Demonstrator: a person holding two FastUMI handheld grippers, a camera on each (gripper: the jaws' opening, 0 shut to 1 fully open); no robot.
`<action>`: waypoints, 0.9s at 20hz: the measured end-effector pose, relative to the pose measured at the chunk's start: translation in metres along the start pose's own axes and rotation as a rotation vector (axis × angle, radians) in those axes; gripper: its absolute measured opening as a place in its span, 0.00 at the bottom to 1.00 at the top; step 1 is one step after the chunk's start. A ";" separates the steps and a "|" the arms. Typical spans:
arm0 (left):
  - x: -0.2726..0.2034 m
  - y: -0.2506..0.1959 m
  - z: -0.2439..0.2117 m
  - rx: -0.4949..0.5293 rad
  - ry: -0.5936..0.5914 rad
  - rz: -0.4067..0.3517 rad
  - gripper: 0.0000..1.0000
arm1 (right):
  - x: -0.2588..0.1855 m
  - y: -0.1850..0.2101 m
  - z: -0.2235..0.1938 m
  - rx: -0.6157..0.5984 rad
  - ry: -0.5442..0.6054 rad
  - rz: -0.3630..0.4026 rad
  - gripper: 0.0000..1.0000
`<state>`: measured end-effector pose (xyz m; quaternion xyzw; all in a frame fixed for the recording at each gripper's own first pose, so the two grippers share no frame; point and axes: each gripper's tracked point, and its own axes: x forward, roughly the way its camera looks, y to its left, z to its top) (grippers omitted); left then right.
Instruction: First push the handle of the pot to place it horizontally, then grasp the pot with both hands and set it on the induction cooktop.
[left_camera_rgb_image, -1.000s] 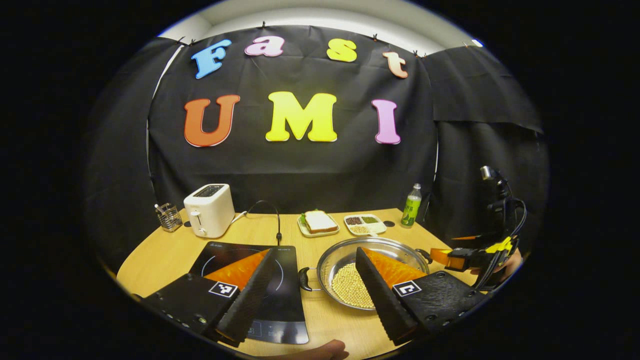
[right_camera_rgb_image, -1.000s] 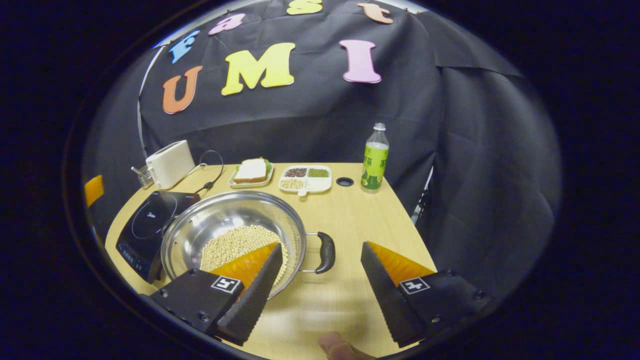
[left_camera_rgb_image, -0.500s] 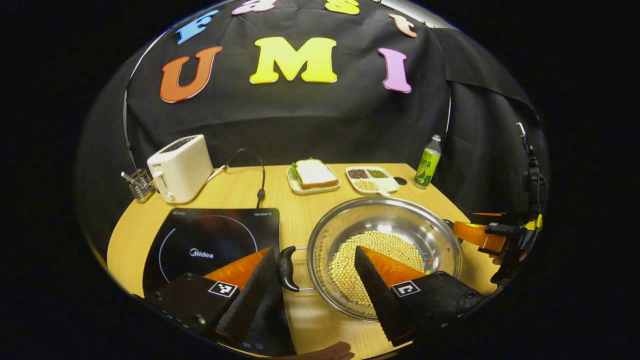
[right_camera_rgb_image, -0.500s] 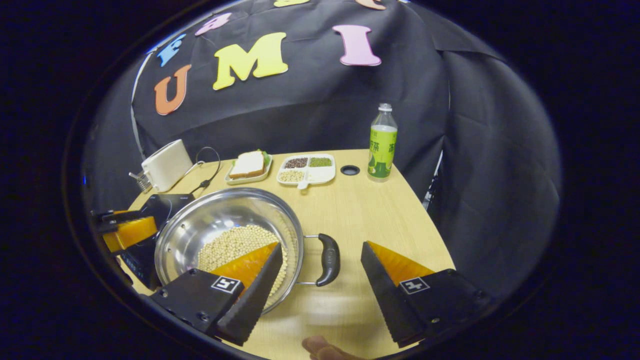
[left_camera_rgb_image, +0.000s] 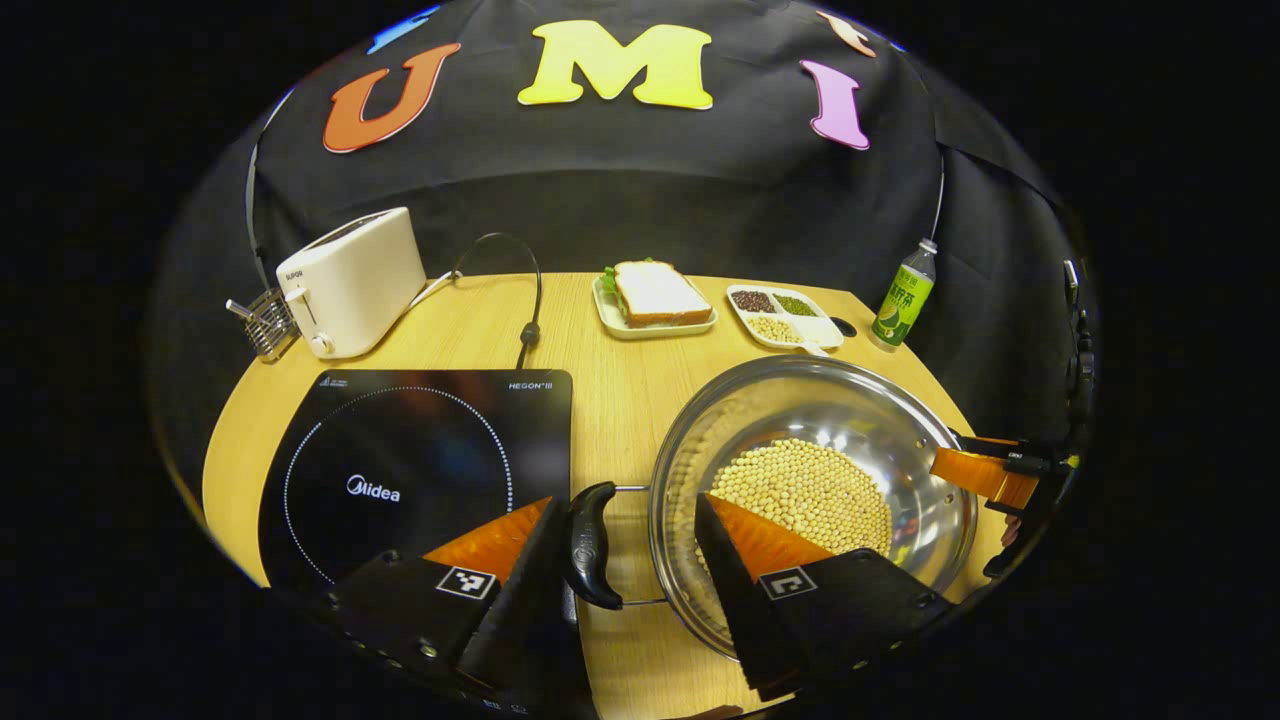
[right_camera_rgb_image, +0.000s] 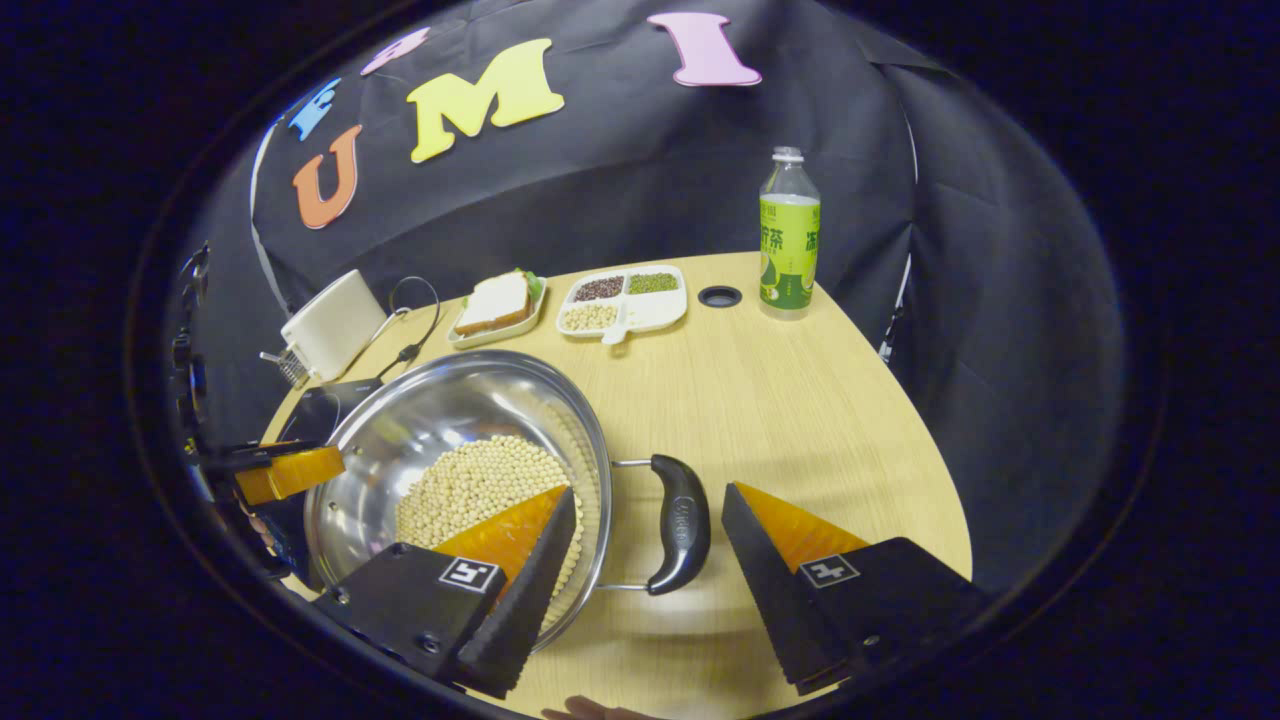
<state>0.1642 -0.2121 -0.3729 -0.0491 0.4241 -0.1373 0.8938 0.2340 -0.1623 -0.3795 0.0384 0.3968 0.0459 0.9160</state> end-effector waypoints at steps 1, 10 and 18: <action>0.000 0.003 -0.002 0.001 0.010 0.009 0.87 | 0.003 0.000 -0.001 0.011 0.009 0.005 0.87; 0.002 0.005 0.001 0.036 -0.001 0.004 0.67 | 0.009 0.003 -0.014 0.177 0.102 0.037 0.60; -0.032 0.000 0.003 0.048 -0.058 -0.019 0.57 | -0.040 0.010 -0.014 0.178 0.060 0.010 0.56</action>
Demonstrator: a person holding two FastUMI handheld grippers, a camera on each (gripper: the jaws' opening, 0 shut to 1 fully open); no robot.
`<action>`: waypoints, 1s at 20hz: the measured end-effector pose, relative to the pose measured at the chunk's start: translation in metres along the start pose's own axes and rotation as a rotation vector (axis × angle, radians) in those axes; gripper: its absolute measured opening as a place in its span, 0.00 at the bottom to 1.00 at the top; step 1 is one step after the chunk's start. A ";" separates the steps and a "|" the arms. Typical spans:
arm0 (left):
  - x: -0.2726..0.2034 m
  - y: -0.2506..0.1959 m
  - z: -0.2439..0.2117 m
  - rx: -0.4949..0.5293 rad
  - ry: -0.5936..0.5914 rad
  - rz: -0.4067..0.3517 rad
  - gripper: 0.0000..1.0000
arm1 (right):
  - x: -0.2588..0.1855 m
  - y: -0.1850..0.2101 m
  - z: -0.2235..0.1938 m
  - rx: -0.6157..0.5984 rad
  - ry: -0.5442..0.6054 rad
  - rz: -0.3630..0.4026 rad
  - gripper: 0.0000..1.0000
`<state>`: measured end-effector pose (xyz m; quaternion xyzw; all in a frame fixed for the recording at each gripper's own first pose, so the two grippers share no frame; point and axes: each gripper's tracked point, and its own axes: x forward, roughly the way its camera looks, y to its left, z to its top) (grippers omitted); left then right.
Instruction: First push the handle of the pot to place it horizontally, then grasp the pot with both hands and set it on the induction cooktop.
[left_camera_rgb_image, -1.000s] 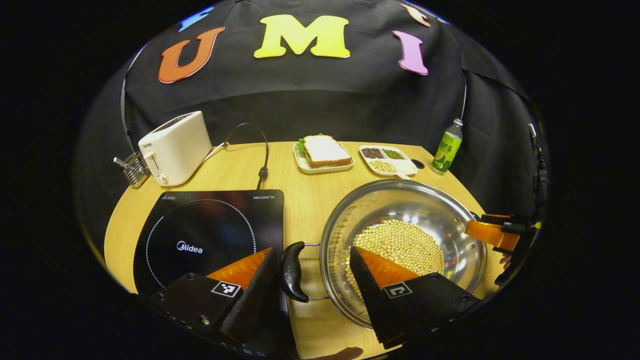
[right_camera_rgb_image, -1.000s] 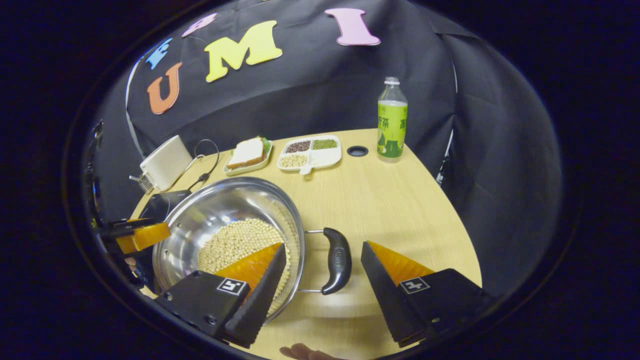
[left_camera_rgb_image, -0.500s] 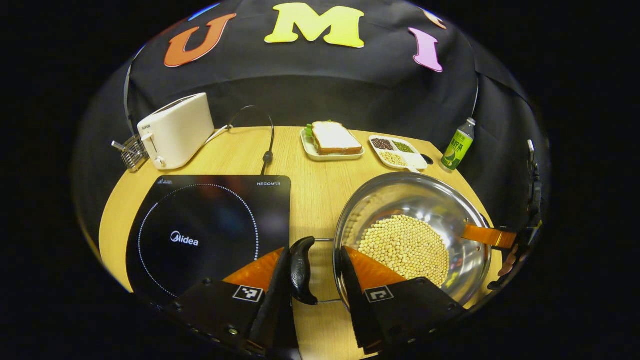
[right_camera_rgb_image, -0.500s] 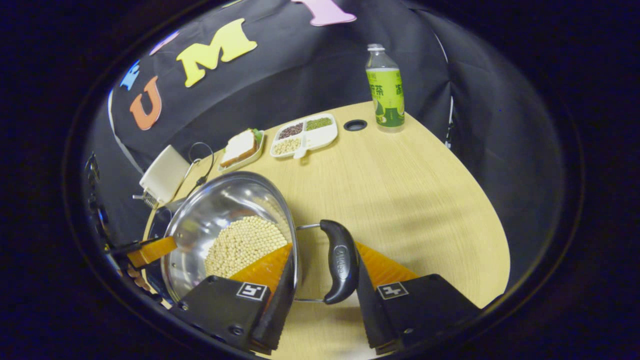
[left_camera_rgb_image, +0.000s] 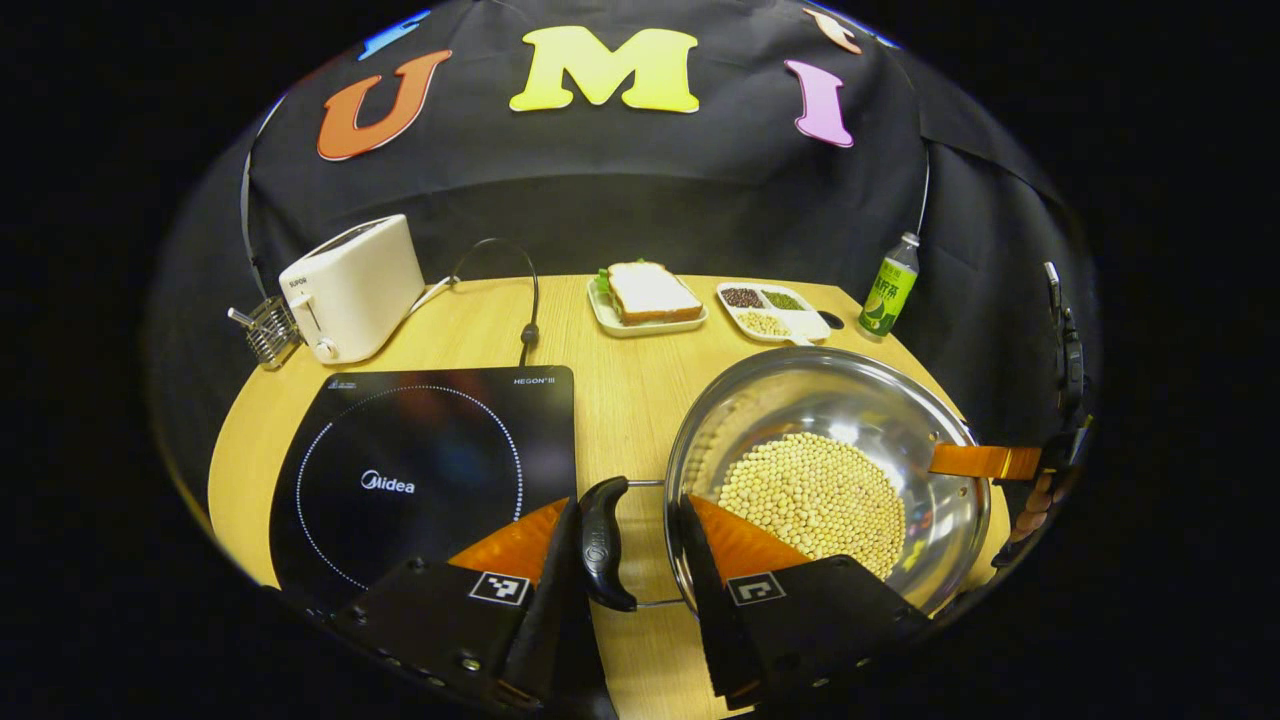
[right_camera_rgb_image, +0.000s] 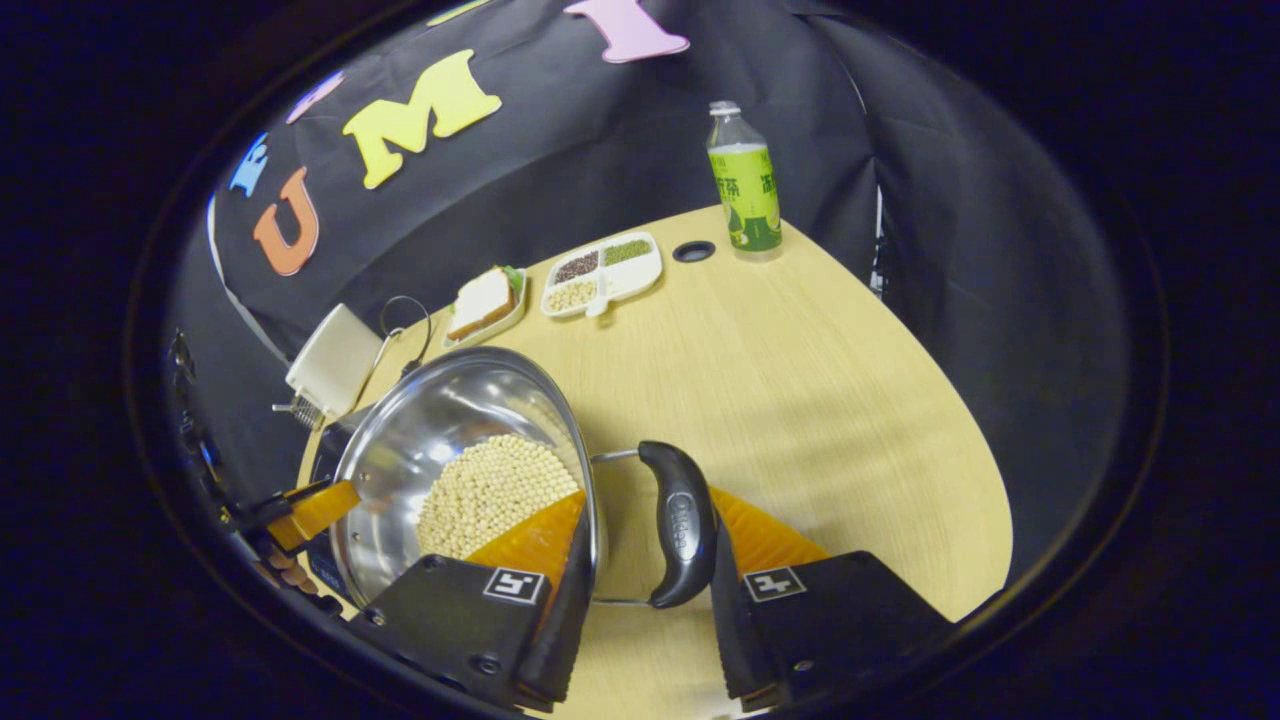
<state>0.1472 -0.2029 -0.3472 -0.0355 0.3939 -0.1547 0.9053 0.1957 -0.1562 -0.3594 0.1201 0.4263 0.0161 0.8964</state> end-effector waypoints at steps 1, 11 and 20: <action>-0.006 0.000 0.001 -0.006 -0.009 -0.007 0.57 | -0.009 0.003 0.003 -0.010 -0.019 -0.004 0.56; -0.076 0.052 0.025 -0.011 -0.085 0.014 0.57 | -0.062 0.084 0.004 -0.052 -0.077 0.025 0.56; -0.106 0.160 0.032 -0.054 -0.096 0.109 0.57 | -0.036 0.199 -0.009 -0.094 -0.056 0.096 0.56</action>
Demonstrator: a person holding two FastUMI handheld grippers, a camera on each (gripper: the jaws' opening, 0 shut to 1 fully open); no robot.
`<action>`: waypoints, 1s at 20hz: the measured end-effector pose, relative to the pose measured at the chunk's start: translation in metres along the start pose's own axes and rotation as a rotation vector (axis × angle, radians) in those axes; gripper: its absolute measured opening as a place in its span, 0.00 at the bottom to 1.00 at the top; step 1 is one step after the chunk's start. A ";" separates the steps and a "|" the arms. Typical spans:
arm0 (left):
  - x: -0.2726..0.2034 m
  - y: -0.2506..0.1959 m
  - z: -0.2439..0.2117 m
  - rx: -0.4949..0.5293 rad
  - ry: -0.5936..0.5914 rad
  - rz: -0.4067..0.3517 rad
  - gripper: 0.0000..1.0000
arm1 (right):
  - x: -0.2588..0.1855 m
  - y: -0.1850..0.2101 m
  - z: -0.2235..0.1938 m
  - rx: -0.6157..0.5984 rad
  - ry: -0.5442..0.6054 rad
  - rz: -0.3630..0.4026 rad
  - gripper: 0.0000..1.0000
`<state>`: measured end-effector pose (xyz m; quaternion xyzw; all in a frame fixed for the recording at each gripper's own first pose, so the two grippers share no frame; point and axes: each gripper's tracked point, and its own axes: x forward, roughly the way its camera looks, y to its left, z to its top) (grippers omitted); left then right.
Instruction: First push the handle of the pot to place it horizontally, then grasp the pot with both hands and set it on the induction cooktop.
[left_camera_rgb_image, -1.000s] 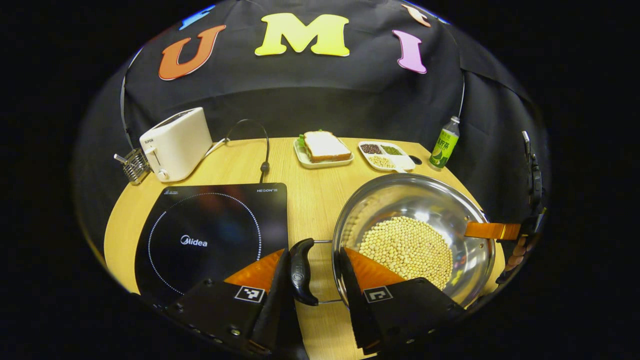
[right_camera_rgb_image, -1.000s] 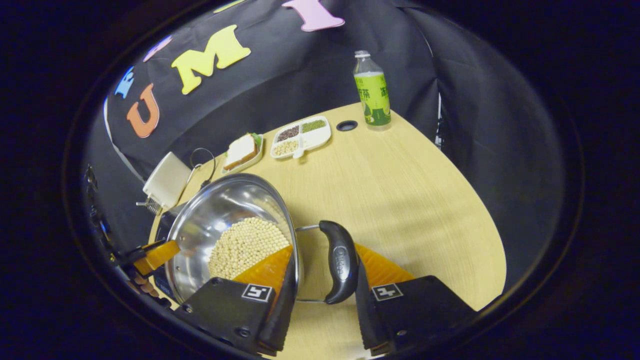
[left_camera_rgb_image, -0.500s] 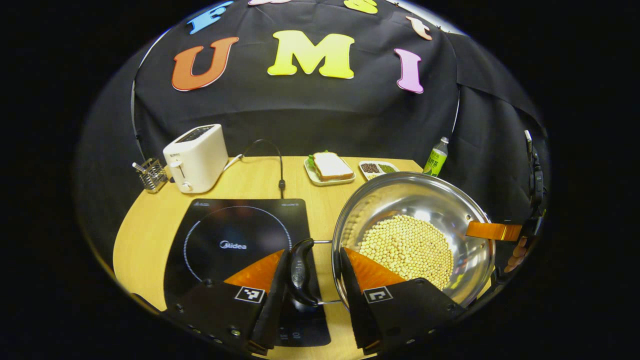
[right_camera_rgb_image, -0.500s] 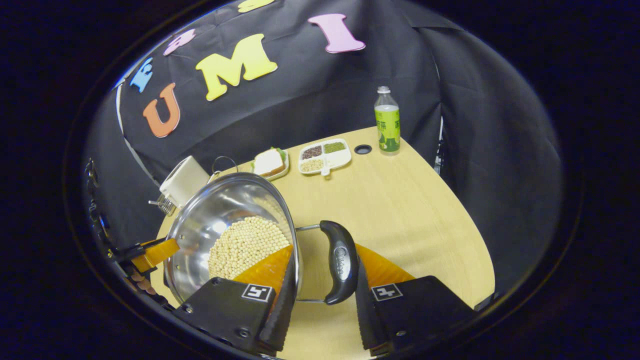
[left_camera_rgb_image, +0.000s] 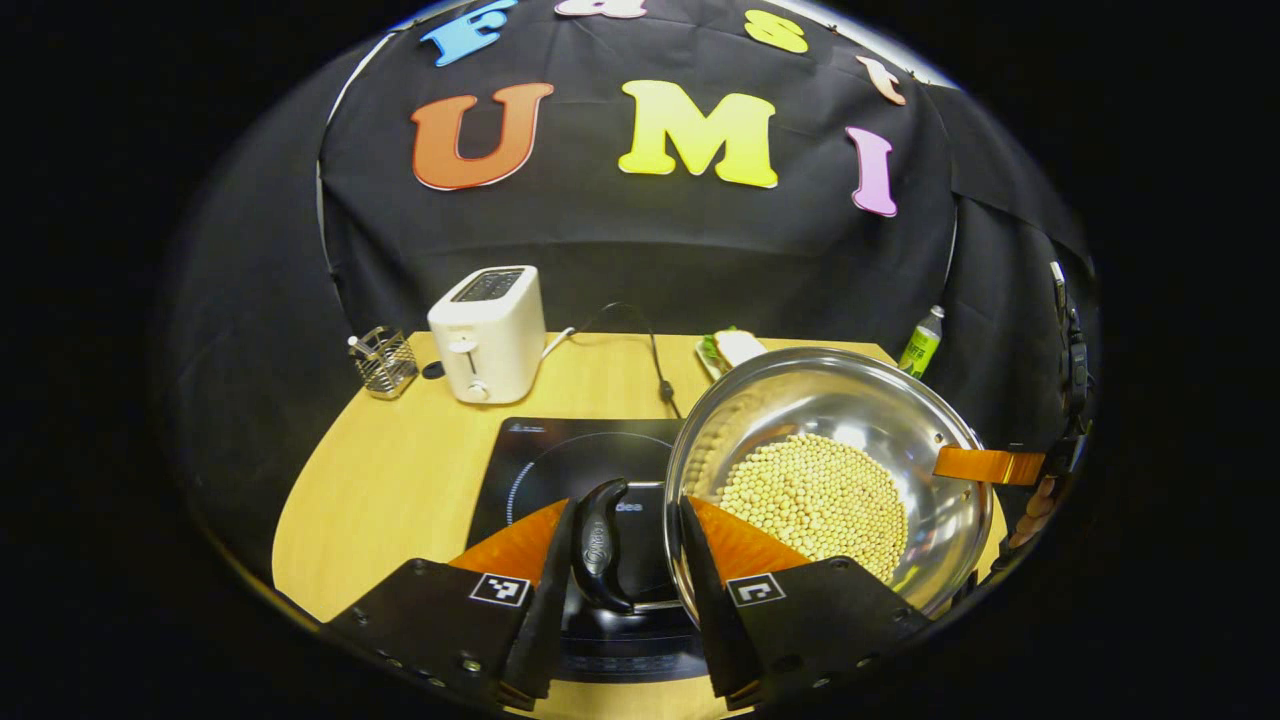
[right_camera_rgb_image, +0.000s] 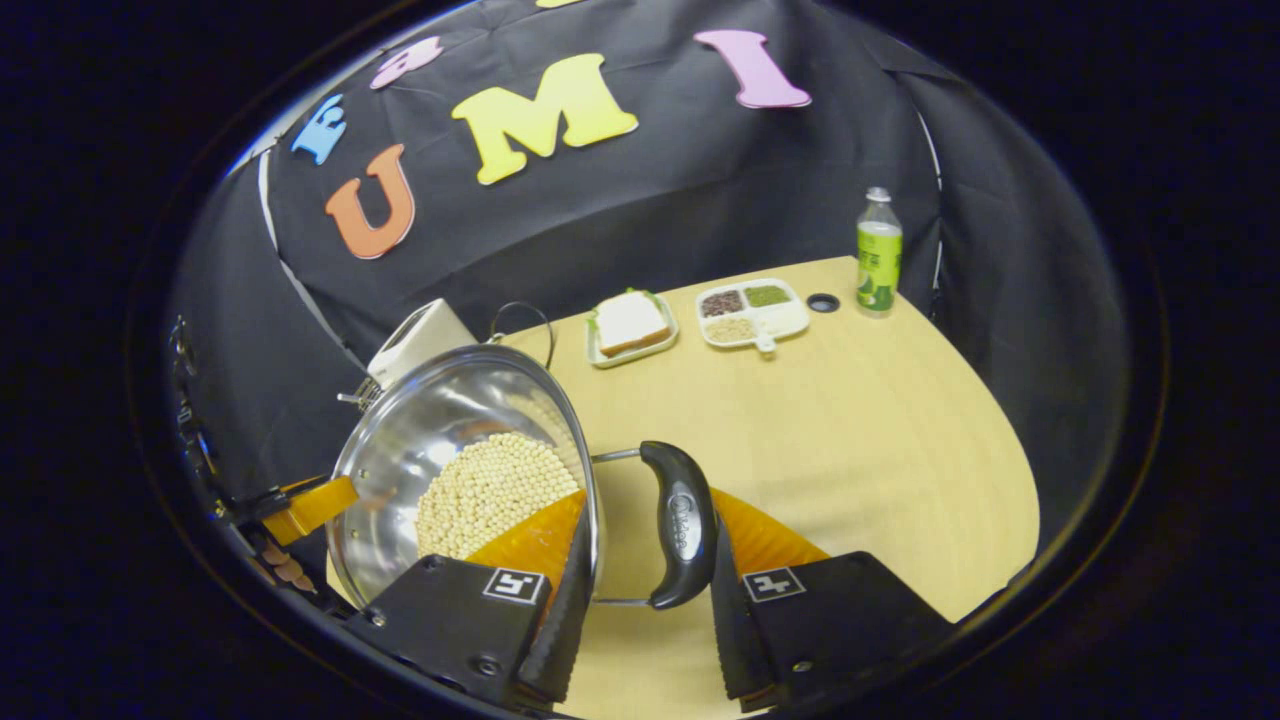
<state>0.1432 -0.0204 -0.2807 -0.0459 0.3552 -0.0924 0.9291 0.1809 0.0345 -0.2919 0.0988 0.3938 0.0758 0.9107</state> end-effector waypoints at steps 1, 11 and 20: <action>0.003 0.013 0.000 -0.012 0.004 0.010 0.57 | 0.007 0.010 0.000 -0.004 0.002 0.005 0.56; 0.050 0.104 -0.012 -0.087 0.035 0.092 0.57 | 0.096 0.086 -0.013 -0.044 0.048 0.030 0.56; 0.073 0.125 -0.012 -0.103 0.007 0.074 0.57 | 0.121 0.110 -0.003 -0.079 0.011 0.012 0.56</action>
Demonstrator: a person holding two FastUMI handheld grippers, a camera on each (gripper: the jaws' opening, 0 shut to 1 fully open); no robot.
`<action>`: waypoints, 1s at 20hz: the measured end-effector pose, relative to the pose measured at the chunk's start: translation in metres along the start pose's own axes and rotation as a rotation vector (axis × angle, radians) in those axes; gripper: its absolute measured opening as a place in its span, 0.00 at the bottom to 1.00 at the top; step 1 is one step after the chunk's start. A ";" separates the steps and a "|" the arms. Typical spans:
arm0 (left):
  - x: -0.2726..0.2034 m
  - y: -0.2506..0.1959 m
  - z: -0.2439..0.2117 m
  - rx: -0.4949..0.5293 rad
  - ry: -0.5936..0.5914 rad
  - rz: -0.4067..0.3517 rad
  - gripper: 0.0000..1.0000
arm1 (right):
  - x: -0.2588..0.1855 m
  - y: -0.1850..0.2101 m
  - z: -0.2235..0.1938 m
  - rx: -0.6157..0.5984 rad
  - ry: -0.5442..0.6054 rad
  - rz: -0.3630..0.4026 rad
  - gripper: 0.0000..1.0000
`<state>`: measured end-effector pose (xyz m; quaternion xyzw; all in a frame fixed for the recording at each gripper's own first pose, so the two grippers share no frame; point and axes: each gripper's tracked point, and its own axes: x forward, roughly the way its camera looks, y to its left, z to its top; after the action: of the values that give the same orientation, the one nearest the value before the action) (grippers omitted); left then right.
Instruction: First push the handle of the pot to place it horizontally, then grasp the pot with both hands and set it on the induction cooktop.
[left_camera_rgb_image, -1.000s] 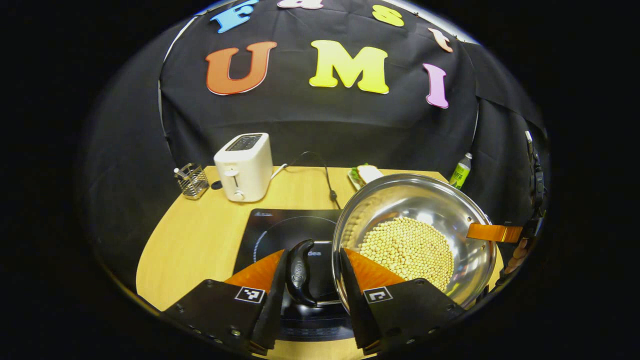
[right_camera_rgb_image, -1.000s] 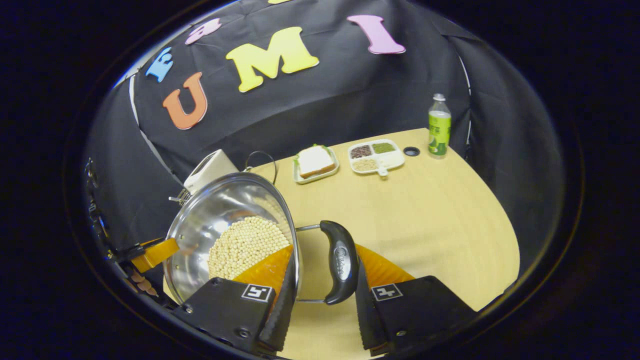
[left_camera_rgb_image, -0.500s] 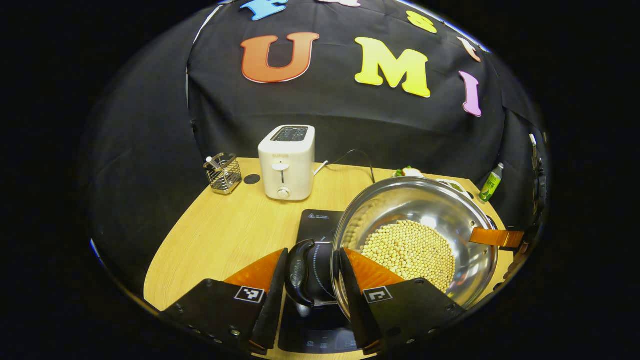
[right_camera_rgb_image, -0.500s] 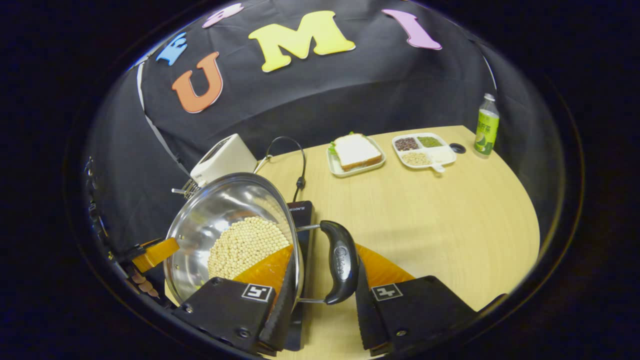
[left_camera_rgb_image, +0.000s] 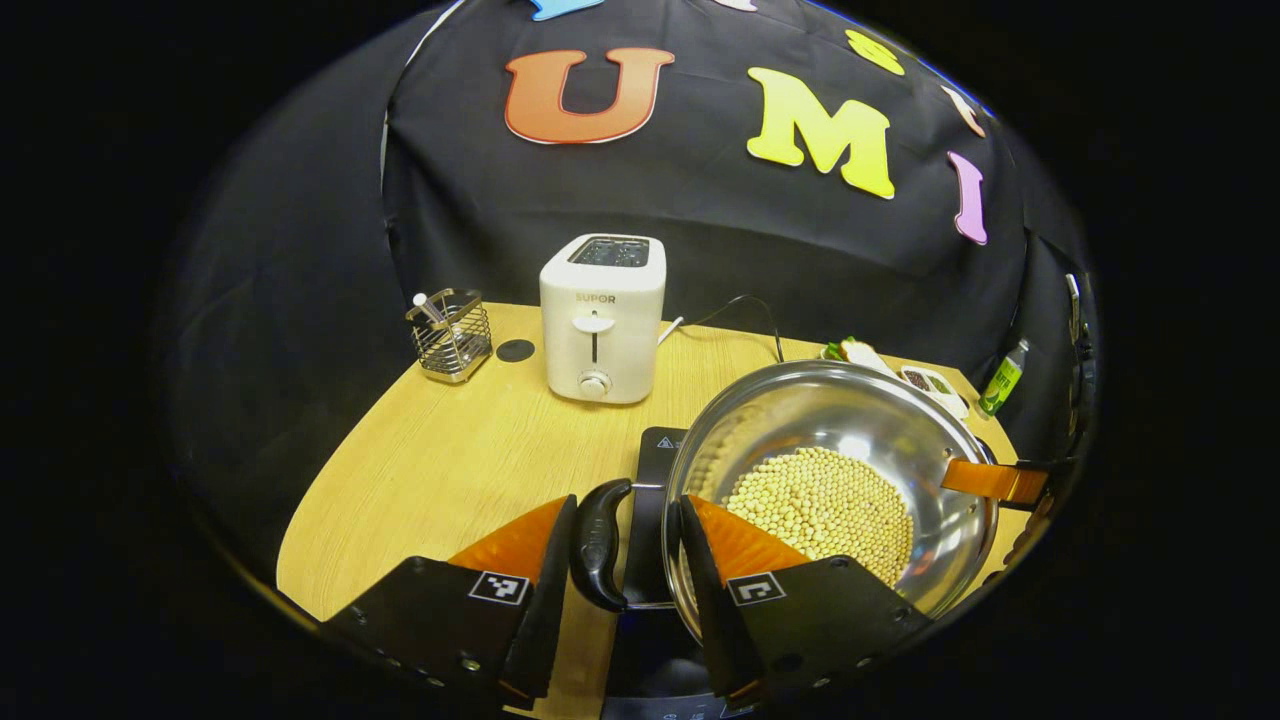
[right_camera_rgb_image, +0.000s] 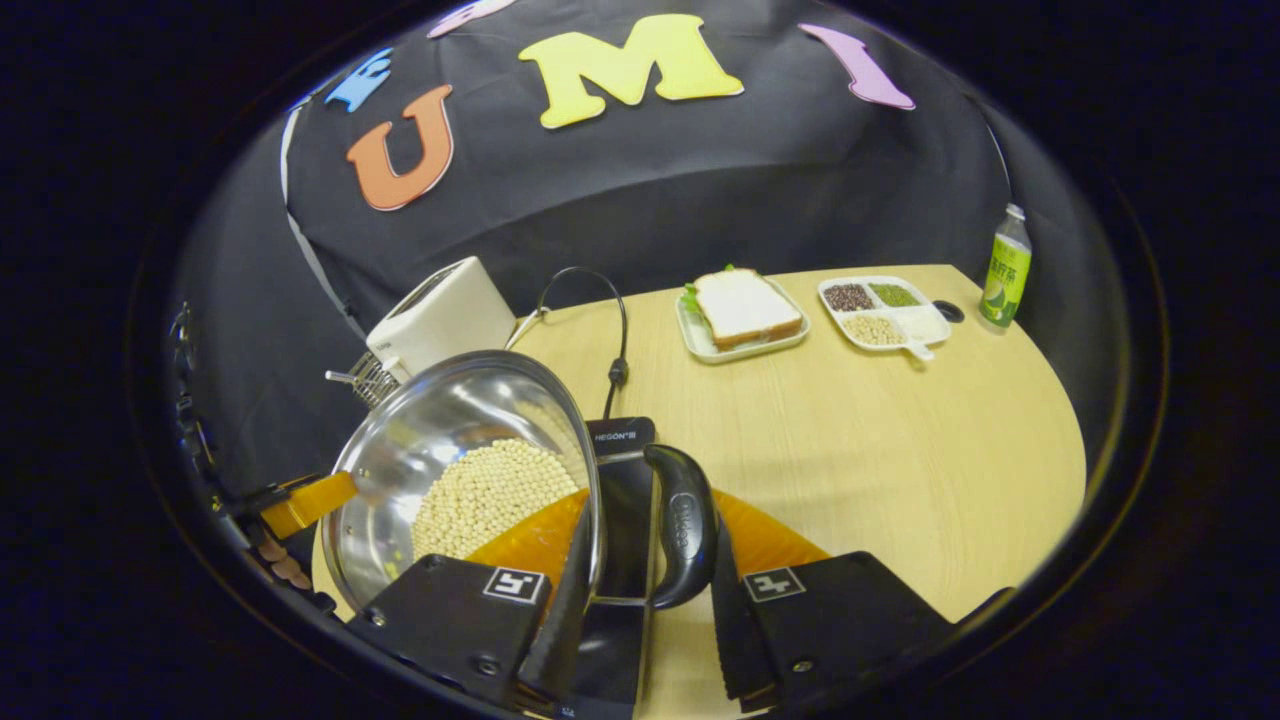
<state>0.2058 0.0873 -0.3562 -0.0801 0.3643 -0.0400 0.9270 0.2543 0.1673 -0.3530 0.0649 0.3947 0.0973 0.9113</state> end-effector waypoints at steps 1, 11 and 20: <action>0.000 0.000 0.002 0.010 -0.008 -0.001 0.57 | 0.001 0.002 -0.001 0.003 -0.002 0.000 0.56; 0.000 0.001 0.010 -0.006 -0.088 -0.017 0.59 | 0.007 0.002 -0.006 0.082 -0.073 0.046 0.60; -0.022 0.005 0.026 -0.033 -0.160 0.006 0.96 | -0.033 -0.012 0.026 -0.024 -0.241 -0.054 0.82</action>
<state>0.2076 0.0986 -0.3230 -0.0970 0.2898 -0.0247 0.9518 0.2523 0.1466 -0.3145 0.0546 0.2827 0.0692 0.9552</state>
